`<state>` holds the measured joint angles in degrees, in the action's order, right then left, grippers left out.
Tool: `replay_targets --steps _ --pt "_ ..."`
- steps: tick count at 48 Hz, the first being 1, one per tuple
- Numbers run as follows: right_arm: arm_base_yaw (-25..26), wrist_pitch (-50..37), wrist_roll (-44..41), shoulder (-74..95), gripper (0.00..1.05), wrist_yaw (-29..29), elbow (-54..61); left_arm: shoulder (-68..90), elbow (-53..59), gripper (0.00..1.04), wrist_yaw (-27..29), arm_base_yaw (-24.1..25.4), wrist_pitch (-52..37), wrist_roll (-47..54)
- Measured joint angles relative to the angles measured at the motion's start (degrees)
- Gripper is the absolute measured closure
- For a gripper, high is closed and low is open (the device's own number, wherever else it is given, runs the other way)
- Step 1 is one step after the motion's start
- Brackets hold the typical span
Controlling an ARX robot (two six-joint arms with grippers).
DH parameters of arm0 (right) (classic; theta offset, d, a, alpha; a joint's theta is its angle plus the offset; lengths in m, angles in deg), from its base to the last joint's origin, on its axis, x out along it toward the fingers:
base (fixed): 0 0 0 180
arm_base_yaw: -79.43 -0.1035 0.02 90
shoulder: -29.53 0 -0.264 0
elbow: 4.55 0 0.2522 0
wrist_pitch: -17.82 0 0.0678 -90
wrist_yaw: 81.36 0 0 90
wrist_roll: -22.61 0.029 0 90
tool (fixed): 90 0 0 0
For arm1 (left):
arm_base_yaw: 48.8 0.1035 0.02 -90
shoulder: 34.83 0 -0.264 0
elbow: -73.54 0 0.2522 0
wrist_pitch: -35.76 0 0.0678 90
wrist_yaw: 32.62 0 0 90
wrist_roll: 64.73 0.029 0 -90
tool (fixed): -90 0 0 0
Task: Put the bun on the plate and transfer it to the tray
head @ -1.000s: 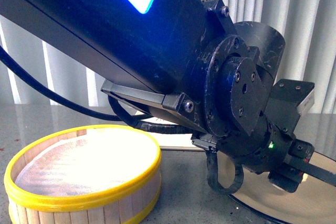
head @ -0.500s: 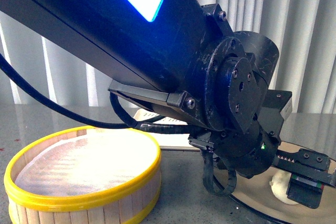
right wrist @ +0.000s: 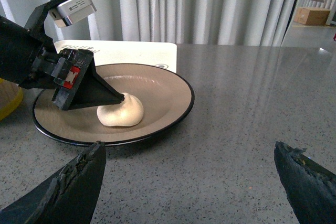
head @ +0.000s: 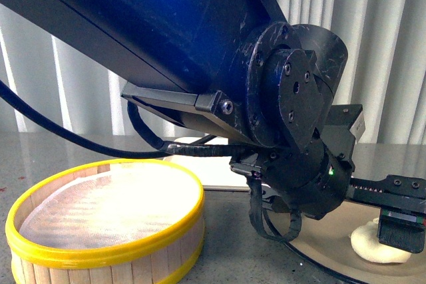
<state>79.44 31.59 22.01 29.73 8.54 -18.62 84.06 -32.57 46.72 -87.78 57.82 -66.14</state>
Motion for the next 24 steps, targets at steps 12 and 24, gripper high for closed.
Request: replay_targets --steps 12,24 --pt "0.0 0.0 0.0 0.0 0.09 0.0 0.0 -0.46 -0.57 0.07 -1.09 0.46 -0.15 -1.62" --pt "0.0 0.0 0.0 0.0 0.09 0.02 0.0 -5.81 -1.09 0.07 -2.08 6.27 -3.06 -6.6"
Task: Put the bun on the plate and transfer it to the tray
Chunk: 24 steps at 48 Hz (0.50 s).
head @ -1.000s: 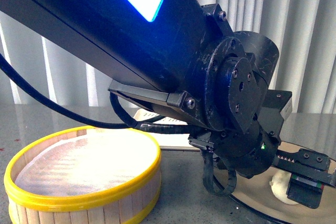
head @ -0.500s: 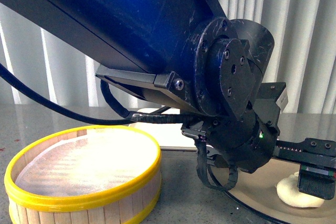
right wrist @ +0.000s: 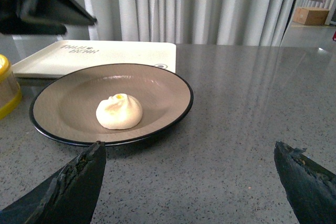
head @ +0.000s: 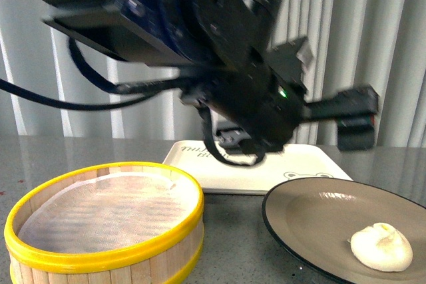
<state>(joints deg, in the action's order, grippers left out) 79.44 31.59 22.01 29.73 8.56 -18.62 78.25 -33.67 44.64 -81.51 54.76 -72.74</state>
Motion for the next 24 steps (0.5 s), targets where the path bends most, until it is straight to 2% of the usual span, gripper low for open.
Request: replay_targets --steps 6,12,17,20,24 --pt "0.0 0.0 0.0 0.0 0.09 -0.02 0.0 -3.13 0.02 0.07 4.39 4.7 -1.68 -3.21" --pt "0.0 0.0 0.0 0.0 0.09 0.0 0.0 -6.05 2.64 0.07 16.48 13.57 -1.7 -8.59" --pt "0.0 0.0 0.0 0.0 0.09 -0.02 0.0 -7.8 7.26 0.07 22.97 20.11 -2.03 -11.54" --pt "0.0 0.0 0.0 0.0 0.09 0.0 0.0 -9.81 11.17 0.07 23.19 23.8 -2.62 -11.63" --pt "0.0 0.0 0.0 0.0 0.09 0.0 0.0 -14.64 17.9 0.07 19.26 27.76 -2.56 -9.64"
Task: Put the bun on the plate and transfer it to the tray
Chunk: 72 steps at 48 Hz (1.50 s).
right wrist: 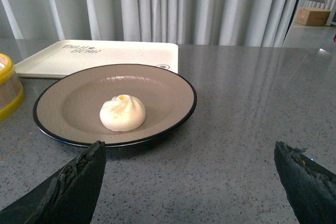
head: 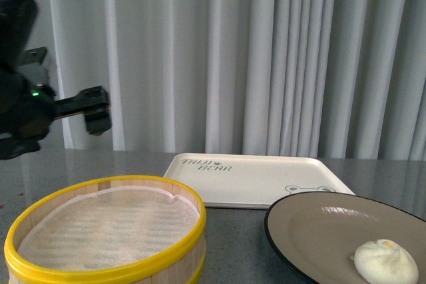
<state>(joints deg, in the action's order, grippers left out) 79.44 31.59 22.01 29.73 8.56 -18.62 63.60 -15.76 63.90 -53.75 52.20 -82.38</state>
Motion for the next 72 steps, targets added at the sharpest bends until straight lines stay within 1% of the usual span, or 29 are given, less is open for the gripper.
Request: replay_targets --steps 9,10,11,13,16,17,19,20,25,26,33,34,36,40,45,53,69,72 --pt "0.0 0.0 0.0 0.0 0.09 0.11 0.0 -2.08 0.48 0.07 -1.2 -0.94 -0.24 1.38" --pt "0.0 0.0 0.0 0.0 0.09 0.04 0.0 -2.38 2.51 0.11 -1.18 -1.11 -4.9 3.5" --pt "0.0 0.0 0.0 0.0 0.09 0.02 0.0 -3.06 5.75 0.16 -1.31 -1.16 -12.15 6.29" --pt "0.0 0.0 0.0 0.0 0.09 0.02 0.0 -4.79 12.13 0.25 -1.68 -0.94 -23.78 10.34" --pt "0.0 0.0 0.0 0.0 0.09 0.02 0.0 -7.61 19.85 0.36 -1.79 -0.31 -34.23 13.29" --pt "0.0 0.0 0.0 0.0 0.09 0.02 0.0 -9.27 23.34 0.41 -1.95 0.0 -38.03 14.27" --pt "0.0 0.0 0.0 0.0 0.09 0.02 0.0 -12.48 29.11 0.52 -2.1 0.61 -42.86 15.34" --pt "0.0 0.0 0.0 0.0 0.09 0.0 0.0 -13.0 29.94 0.53 -2.12 0.72 -43.39 15.52" --pt "0.0 0.0 0.0 0.0 0.09 0.0 0.0 -17.44 37.81 0.71 -2.58 1.42 -47.06 16.39" --pt "0.0 0.0 0.0 0.0 0.09 0.0 0.0 -17.81 38.53 0.73 -2.67 1.44 -47.32 16.39" --pt "0.0 0.0 0.0 0.0 0.09 0.0 0.0 -22.45 47.32 0.98 -3.74 1.75 -50.01 16.92" --pt "0.0 0.0 0.0 0.0 0.09 0.0 0.0 -23.52 48.92 1.01 -4.81 2.43 -50.4 16.81" --pt "0.0 0.0 0.0 0.0 0.09 0.0 0.0 -25.38 51.3 1.01 -6.29 3.67 -50.95 17.2" --pt "0.0 0.0 0.0 0.0 0.09 0.0 0.0 -29.27 55.82 1.01 -6.16 4.94 -51.8 17.2" --pt "0.0 0.0 0.0 0.0 0.09 0.0 0.0 -33.57 60.46 1.01 -6.38 4.94 -51.84 17.2" --pt "0.0 0.0 0.0 0.0 0.09 0.0 0.0 -38.77 64.48 1.01 -6.49 4.94 -51.01 17.2" --pt "0.0 0.0 0.0 0.0 0.09 0.0 0.0 -53.96 71.6 1.01 -6.51 4.94 -42.69 17.2" --pt "0.0 0.0 0.0 0.0 0.09 0.0 0.0 -54.53 73.44 1.01 -6.51 4.94 -44.81 17.22"
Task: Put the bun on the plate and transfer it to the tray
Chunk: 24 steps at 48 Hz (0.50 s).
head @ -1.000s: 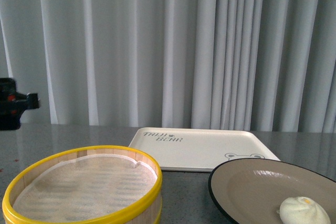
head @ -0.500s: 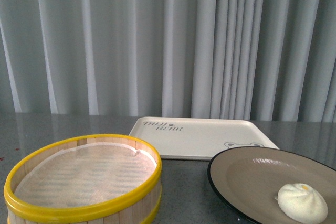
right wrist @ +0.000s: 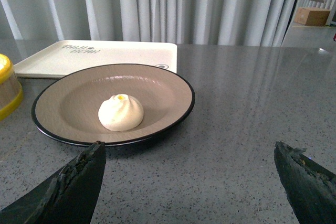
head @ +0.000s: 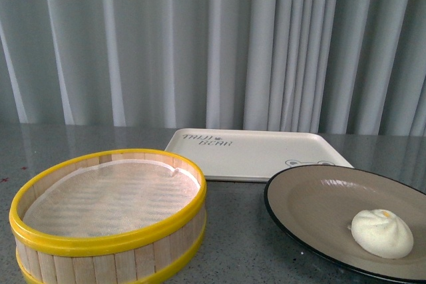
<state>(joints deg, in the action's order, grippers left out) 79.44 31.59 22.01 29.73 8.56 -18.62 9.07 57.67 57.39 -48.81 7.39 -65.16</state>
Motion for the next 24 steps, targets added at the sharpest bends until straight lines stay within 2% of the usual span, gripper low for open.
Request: replay_targets --steps 24 --pt "0.0 0.0 0.0 0.0 0.09 0.0 0.0 -20.06 0.63 1.01 0.0 0.0 18.25 0.0"
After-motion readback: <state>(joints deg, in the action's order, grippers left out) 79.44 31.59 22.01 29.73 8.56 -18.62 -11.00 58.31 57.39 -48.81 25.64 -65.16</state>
